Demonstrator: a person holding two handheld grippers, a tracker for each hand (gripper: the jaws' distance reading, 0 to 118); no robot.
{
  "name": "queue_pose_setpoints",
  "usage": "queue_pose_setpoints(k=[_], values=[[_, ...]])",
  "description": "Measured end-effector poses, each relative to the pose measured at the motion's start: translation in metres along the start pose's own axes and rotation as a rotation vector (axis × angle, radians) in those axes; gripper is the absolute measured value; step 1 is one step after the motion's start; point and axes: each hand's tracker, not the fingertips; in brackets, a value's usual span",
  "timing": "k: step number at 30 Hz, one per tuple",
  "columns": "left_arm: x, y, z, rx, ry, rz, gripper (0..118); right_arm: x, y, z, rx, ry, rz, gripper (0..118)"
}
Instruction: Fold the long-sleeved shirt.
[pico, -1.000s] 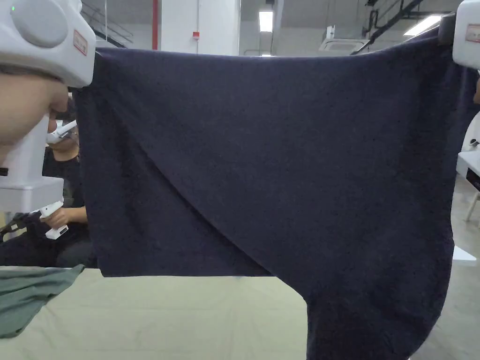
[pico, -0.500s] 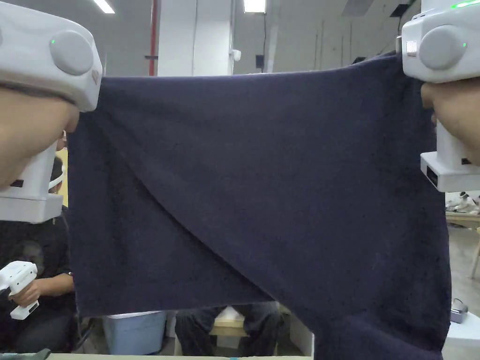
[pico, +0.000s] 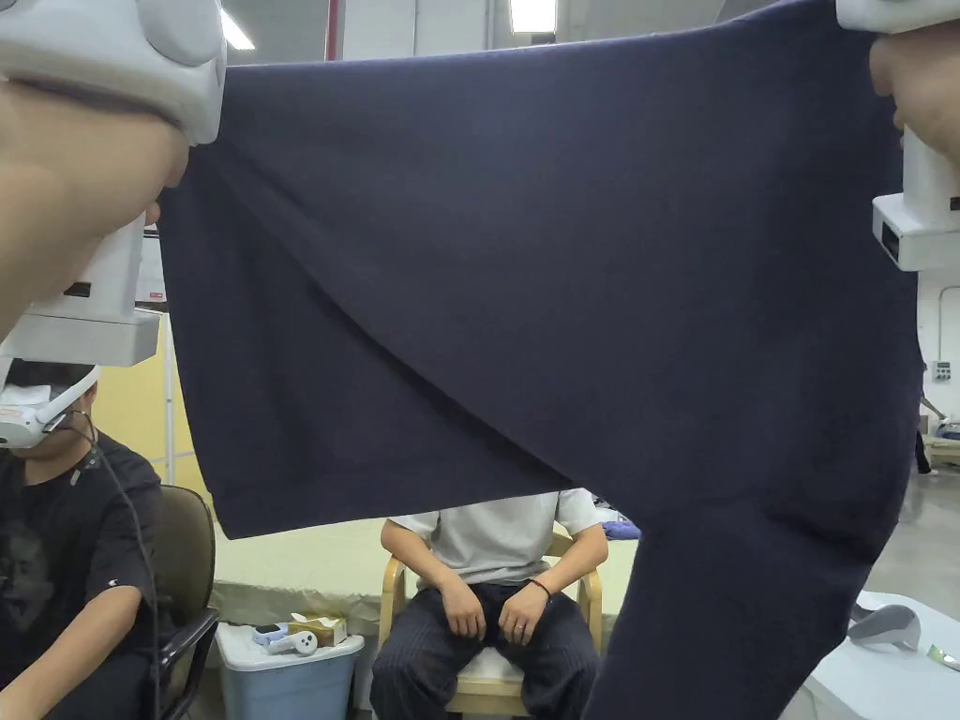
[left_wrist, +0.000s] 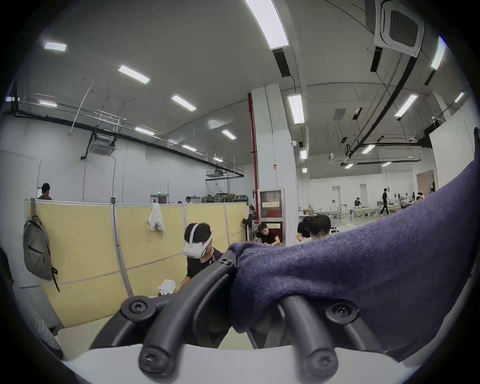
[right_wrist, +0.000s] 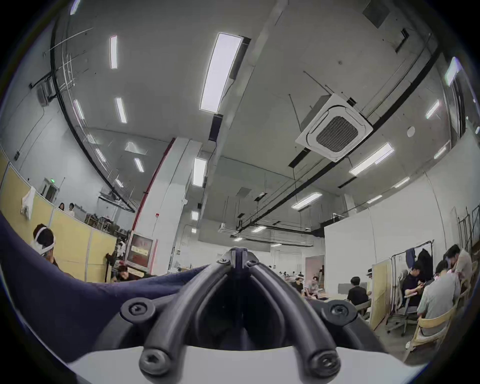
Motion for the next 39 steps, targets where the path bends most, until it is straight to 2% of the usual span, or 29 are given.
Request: queue_pose_setpoints(k=[3, 5, 8, 11, 13, 14, 15, 17, 18, 21, 24, 26, 27, 28, 31, 33, 34, 35, 37, 39], values=[[0.01, -0.019, -0.004, 0.024, -0.026, 0.078, 8, -0.009, -0.032, -0.004, -0.016, 0.009, -0.036, 14], [0.02, -0.039, -0.018, 0.029, -0.022, 0.07, 8, -0.01, -0.056, 0.005, -0.074, 0.009, -0.059, 14], [0.033, -0.082, -0.027, -0.033, -0.061, 0.084, 8, -0.017, -0.103, 0.014, -0.107, 0.023, -0.045, 14], [0.031, -0.136, -0.015, -0.087, -0.06, 0.049, 8, -0.019, -0.153, 0.036, -0.194, 0.11, -0.034, 14], [0.031, -0.172, -0.001, -0.11, -0.07, 0.021, 8, -0.012, -0.184, 0.063, -0.261, 0.152, -0.083, 14], [0.03, -0.193, 0.007, -0.141, -0.085, 0.037, 8, -0.009, -0.202, 0.081, -0.274, 0.169, -0.095, 14], [0.03, -0.211, 0.018, -0.169, -0.089, -0.009, 8, -0.007, -0.217, 0.095, -0.304, 0.198, -0.079, 14], [0.026, -0.242, 0.043, -0.192, -0.143, 0.022, 8, 0.001, -0.245, 0.131, -0.338, 0.228, -0.062, 14], [0.025, -0.26, 0.062, -0.193, -0.118, -0.047, 8, 0.007, -0.258, 0.148, -0.361, 0.257, -0.088, 14], [0.01, -0.305, 0.108, -0.236, -0.155, -0.061, 8, 0.023, -0.292, 0.21, -0.428, 0.305, -0.116, 14], [-0.005, -0.351, 0.167, -0.278, -0.169, -0.089, 8, 0.035, -0.317, 0.276, -0.491, 0.367, -0.089, 14], [-0.021, -0.373, 0.198, -0.34, -0.182, -0.145, 8, 0.042, -0.329, 0.323, -0.548, 0.378, -0.065, 14], [-0.027, -0.391, 0.22, -0.414, -0.241, -0.058, 8, 0.045, -0.334, 0.347, -0.599, 0.389, -0.062, 14], [-0.031, -0.402, 0.238, -0.439, -0.23, -0.128, 8, 0.048, -0.337, 0.366, -0.634, 0.41, -0.077, 14], [-0.05, -0.45, 0.287, -0.507, -0.257, -0.166, 8, 0.057, -0.345, 0.439, -0.673, 0.473, -0.067, 14], [-0.058, -0.48, 0.321, -0.588, -0.291, -0.202, 8, 0.063, -0.348, 0.488, -0.717, 0.53, -0.017, 14], [-0.06, -0.491, 0.333, -0.616, -0.292, -0.235, 8, 0.066, -0.35, 0.51, -0.729, 0.538, -0.02, 14], [-0.064, -0.503, 0.348, -0.643, -0.3, -0.269, 8, 0.071, -0.352, 0.531, -0.766, 0.594, -0.053, 14], [-0.07, -0.529, 0.378, -0.697, -0.33, -0.283, 8, 0.079, -0.358, 0.57, -0.808, 0.62, -0.06, 14], [-0.078, -0.545, 0.4, -0.764, -0.366, -0.301, 8, 0.085, -0.362, 0.607, -0.854, 0.686, -0.087, 14]])
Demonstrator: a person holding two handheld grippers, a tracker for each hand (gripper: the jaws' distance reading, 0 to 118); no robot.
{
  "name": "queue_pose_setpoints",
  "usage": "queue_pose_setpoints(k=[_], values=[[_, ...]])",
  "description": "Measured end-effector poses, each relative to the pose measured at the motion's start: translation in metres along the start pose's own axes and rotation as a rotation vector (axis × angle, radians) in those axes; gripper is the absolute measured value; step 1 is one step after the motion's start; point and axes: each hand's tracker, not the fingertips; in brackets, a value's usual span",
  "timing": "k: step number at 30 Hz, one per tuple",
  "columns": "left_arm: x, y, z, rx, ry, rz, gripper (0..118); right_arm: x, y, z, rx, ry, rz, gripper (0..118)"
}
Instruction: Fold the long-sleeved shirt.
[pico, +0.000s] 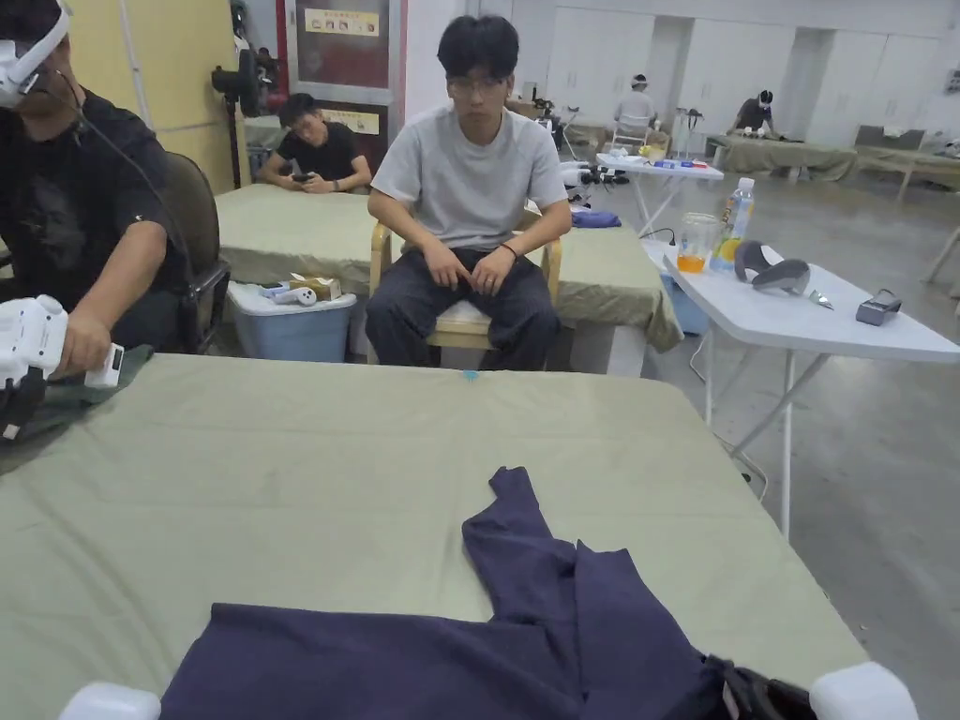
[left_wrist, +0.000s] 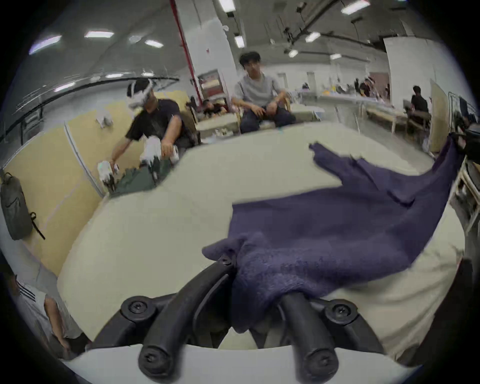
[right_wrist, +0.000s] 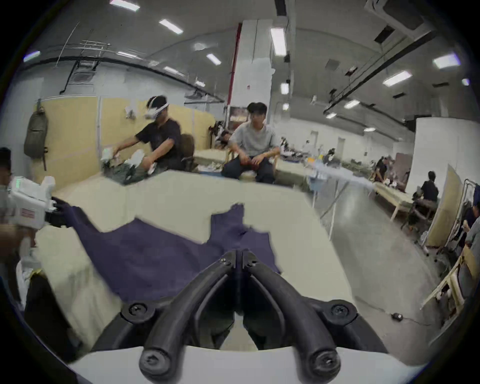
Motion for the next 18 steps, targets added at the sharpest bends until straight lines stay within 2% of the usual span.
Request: queue_pose_setpoints(k=[4, 6, 9, 15, 18], values=[[0.003, -0.036, 0.009, -0.079, -0.045, 0.027, 8, -0.02, -0.039, 0.024, -0.085, 0.079, 0.042, 14], [0.003, -0.049, 0.014, -0.138, -0.065, 0.061, 8, -0.028, -0.056, 0.034, -0.112, 0.084, 0.107, 14], [0.004, -0.062, 0.019, -0.197, -0.08, 0.014, 8, -0.033, -0.075, 0.043, -0.168, 0.15, 0.131, 14], [-0.003, -0.078, 0.032, -0.257, -0.078, -0.03, 8, -0.033, -0.092, 0.057, -0.257, 0.226, 0.118, 14], [-0.013, -0.085, 0.034, -0.286, -0.063, -0.05, 8, -0.029, -0.095, 0.068, -0.288, 0.286, 0.05, 14]])
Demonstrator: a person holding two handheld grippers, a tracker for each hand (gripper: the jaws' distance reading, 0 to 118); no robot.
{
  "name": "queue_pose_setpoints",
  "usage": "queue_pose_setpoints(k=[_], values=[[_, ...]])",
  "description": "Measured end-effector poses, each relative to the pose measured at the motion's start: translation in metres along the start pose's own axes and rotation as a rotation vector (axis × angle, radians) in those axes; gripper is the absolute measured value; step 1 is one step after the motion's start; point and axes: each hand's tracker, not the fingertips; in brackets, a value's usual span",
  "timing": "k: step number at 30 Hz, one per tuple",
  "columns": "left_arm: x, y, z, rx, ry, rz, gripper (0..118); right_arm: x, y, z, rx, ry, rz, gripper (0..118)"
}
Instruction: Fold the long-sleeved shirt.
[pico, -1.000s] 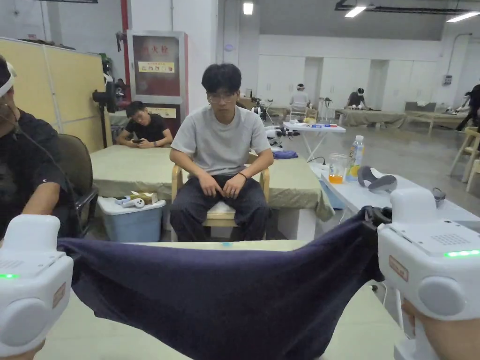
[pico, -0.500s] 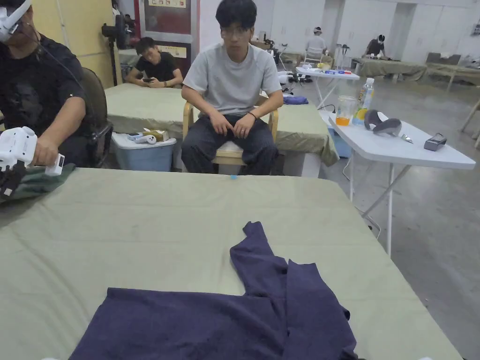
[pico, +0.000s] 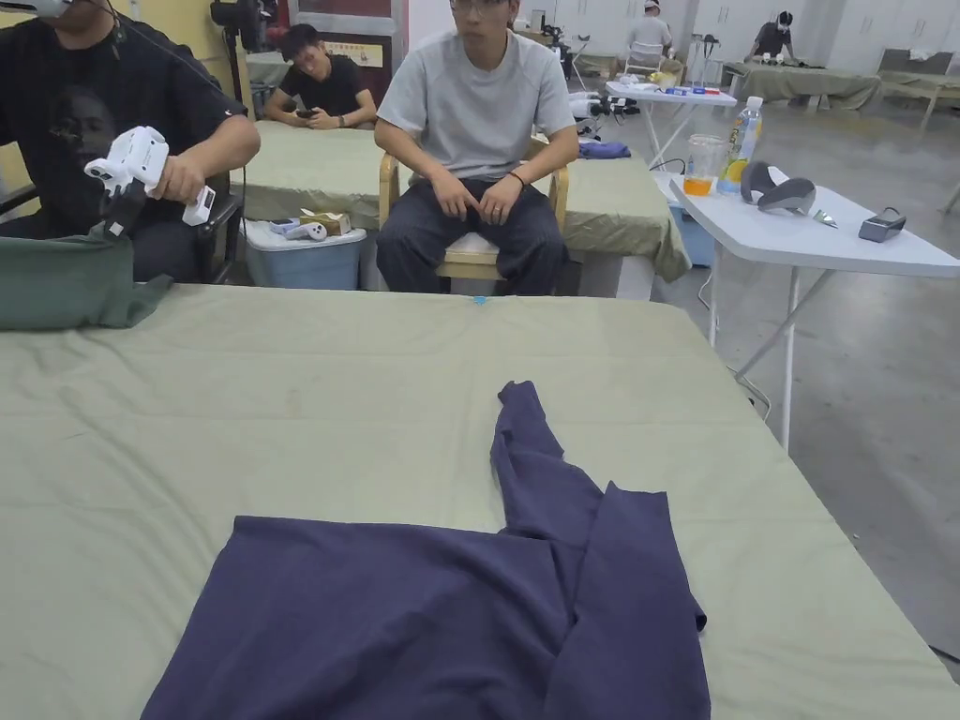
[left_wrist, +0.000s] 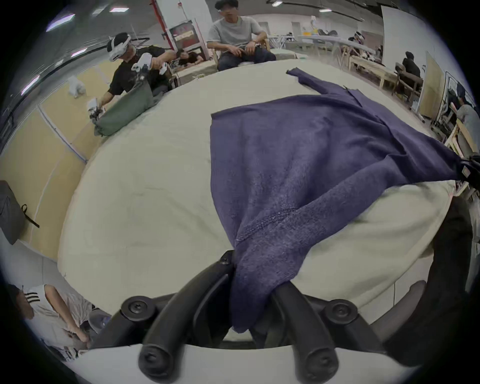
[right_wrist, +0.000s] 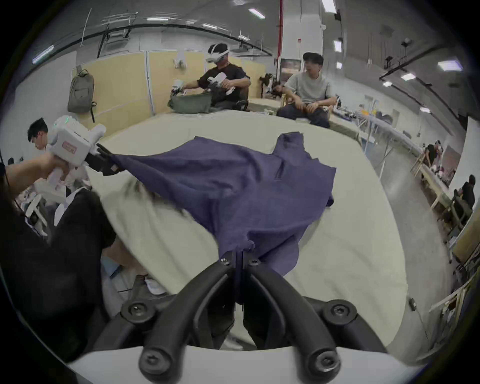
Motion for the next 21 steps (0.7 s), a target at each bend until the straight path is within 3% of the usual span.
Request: queue_pose_setpoints(k=[7, 9, 10, 11, 13, 14, 17, 21], values=[[-0.013, -0.017, -0.002, -0.125, -0.026, -0.036, 8, 0.003, -0.021, 0.004, -0.109, 0.021, -0.02, 14], [-0.014, -0.019, -0.008, -0.127, -0.031, -0.034, 8, 0.007, -0.024, -0.003, -0.127, 0.009, -0.061, 14], [-0.013, -0.017, -0.009, -0.128, -0.034, -0.02, 17, 0.009, -0.023, -0.005, -0.127, -0.011, -0.086, 23], [-0.014, -0.014, -0.008, -0.118, -0.042, 0.006, 40, 0.013, -0.021, -0.005, -0.111, -0.034, -0.092, 43], [-0.019, -0.007, -0.004, -0.097, -0.051, 0.056, 116, 0.02, -0.009, 0.003, -0.072, -0.068, -0.083, 103], [-0.021, -0.002, -0.001, -0.08, -0.084, 0.078, 118, 0.026, -0.001, 0.009, -0.044, -0.08, -0.081, 112], [-0.031, 0.017, 0.018, -0.004, -0.085, 0.099, 118, 0.045, 0.027, 0.027, 0.063, -0.155, -0.084, 113], [-0.032, 0.021, 0.006, 0.13, -0.104, 0.159, 118, 0.064, 0.052, 0.021, 0.15, -0.279, -0.149, 113]])
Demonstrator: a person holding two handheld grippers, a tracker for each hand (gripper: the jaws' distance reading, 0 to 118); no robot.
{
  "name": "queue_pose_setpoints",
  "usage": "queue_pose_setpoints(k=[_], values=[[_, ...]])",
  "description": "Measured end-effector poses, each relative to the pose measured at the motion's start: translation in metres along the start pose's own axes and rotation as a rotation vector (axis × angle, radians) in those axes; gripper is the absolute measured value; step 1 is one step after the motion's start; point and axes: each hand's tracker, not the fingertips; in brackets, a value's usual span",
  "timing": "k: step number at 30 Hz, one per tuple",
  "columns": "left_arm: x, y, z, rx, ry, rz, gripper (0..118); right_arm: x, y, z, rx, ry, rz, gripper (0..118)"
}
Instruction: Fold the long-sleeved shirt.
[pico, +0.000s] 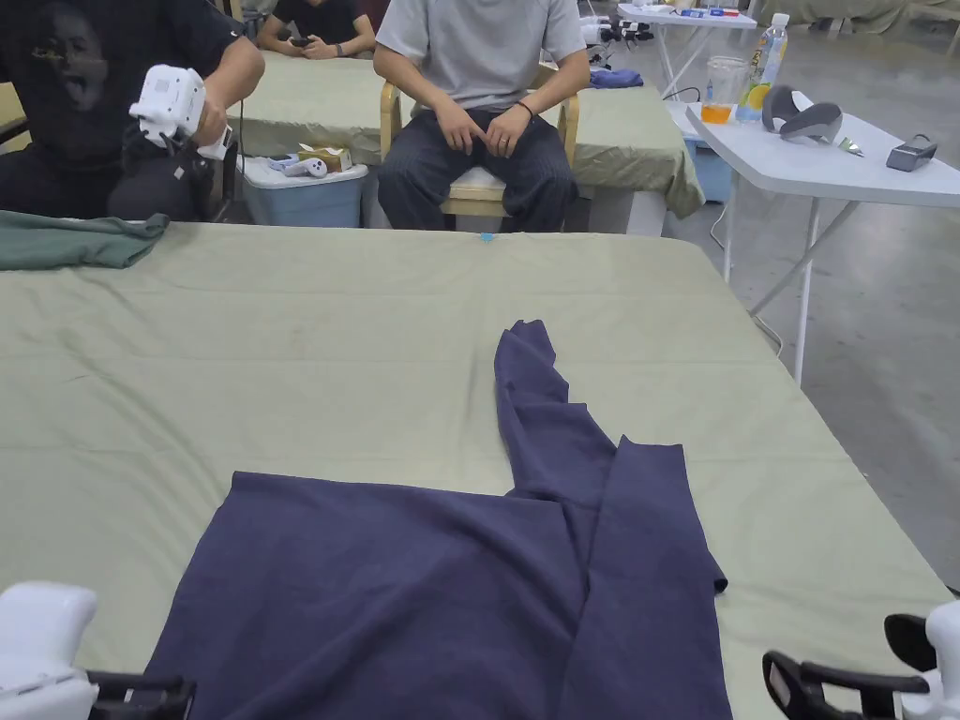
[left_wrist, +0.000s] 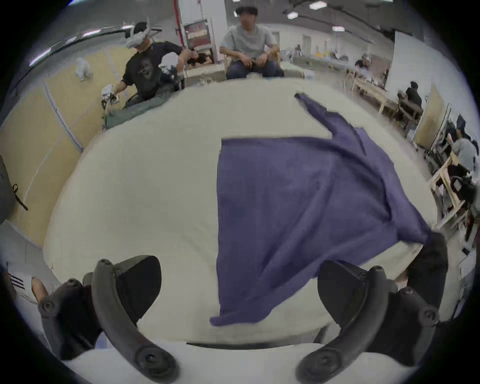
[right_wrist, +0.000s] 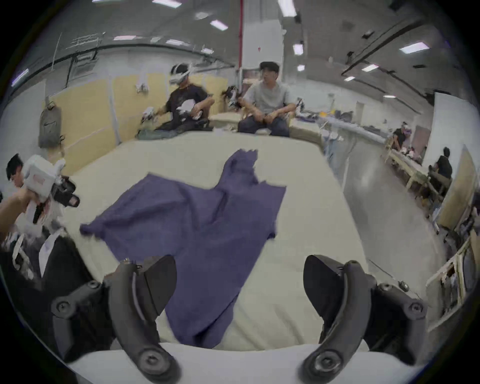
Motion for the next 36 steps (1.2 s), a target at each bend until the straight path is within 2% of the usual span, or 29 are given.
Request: queue_pose_setpoints(k=[2, 3, 5, 7, 8, 9, 10, 11, 12, 14, 15, 18, 20, 29, 30, 31, 32, 33, 34, 36], values=[[0.008, -0.008, -0.01, 0.071, 0.014, 0.025, 118, -0.001, 0.001, -0.015, -0.003, -0.048, -0.044, 113], [-0.004, 0.032, 0.003, 0.106, 0.029, 0.036, 118, -0.004, -0.001, -0.023, -0.005, -0.059, -0.072, 112], [-0.002, 0.032, -0.007, 0.101, 0.044, 0.071, 115, -0.009, -0.01, -0.039, -0.022, -0.056, -0.129, 102], [0.016, 0.032, -0.022, 0.04, -0.068, 0.071, 102, -0.014, -0.023, -0.054, -0.072, 0.008, -0.175, 89], [0.021, 0.029, -0.03, 0.006, -0.113, 0.059, 45, -0.017, -0.032, -0.063, -0.108, 0.045, -0.186, 55], [0.025, 0.023, -0.032, -0.034, -0.145, 0.114, 4, -0.022, -0.04, -0.073, -0.161, 0.029, -0.173, 8], [0.024, 0.016, -0.027, -0.055, -0.081, 0.149, 4, -0.025, -0.047, -0.077, -0.183, -0.027, -0.135, 8], [0.059, 0.014, -0.007, -0.076, -0.1, 0.074, 4, -0.027, -0.054, -0.081, -0.201, -0.002, -0.132, 8], [0.072, 0.01, 0.006, -0.069, -0.105, 0.076, 4, -0.027, -0.058, -0.081, -0.187, 0.037, -0.137, 8], [0.093, 0.004, 0.026, -0.07, -0.087, 0.074, 4, -0.034, -0.058, -0.081, -0.185, 0.021, -0.138, 8], [0.072, 0.017, -0.038, -0.071, -0.083, 0.077, 4, -0.033, -0.057, -0.083, -0.187, 0.013, -0.134, 8], [0.086, 0.031, -0.045, -0.075, -0.083, 0.085, 4, -0.032, -0.05, -0.086, -0.193, 0.018, -0.148, 8], [0.066, 0.029, -0.06, -0.074, -0.081, 0.083, 4, -0.031, -0.048, -0.089, -0.192, 0.014, -0.149, 8], [0.075, 0.038, -0.073, -0.07, -0.078, 0.078, 4, -0.041, -0.021, -0.12, -0.193, 0.028, -0.13, 8], [0.077, 0.042, -0.077, -0.068, -0.081, 0.075, 4, -0.042, -0.011, -0.128, -0.19, 0.029, -0.125, 9], [0.078, 0.046, -0.081, -0.068, -0.087, 0.073, 4, -0.041, 0.001, -0.138, -0.181, 0.027, -0.117, 25], [0.078, 0.052, -0.085, -0.066, -0.097, 0.072, 4, -0.04, 0.016, -0.15, -0.169, 0.035, -0.102, 55], [0.077, 0.058, -0.089, -0.06, -0.106, 0.07, 4, -0.038, 0.037, -0.166, -0.163, 0.034, -0.085, 91], [0.076, 0.064, -0.093, -0.055, -0.109, 0.07, 4, -0.034, 0.058, -0.181, -0.163, 0.046, -0.08, 118], [0.073, 0.074, -0.099, -0.044, -0.11, 0.079, 4, -0.029, 0.103, -0.225, -0.181, 0.065, -0.059, 118]])
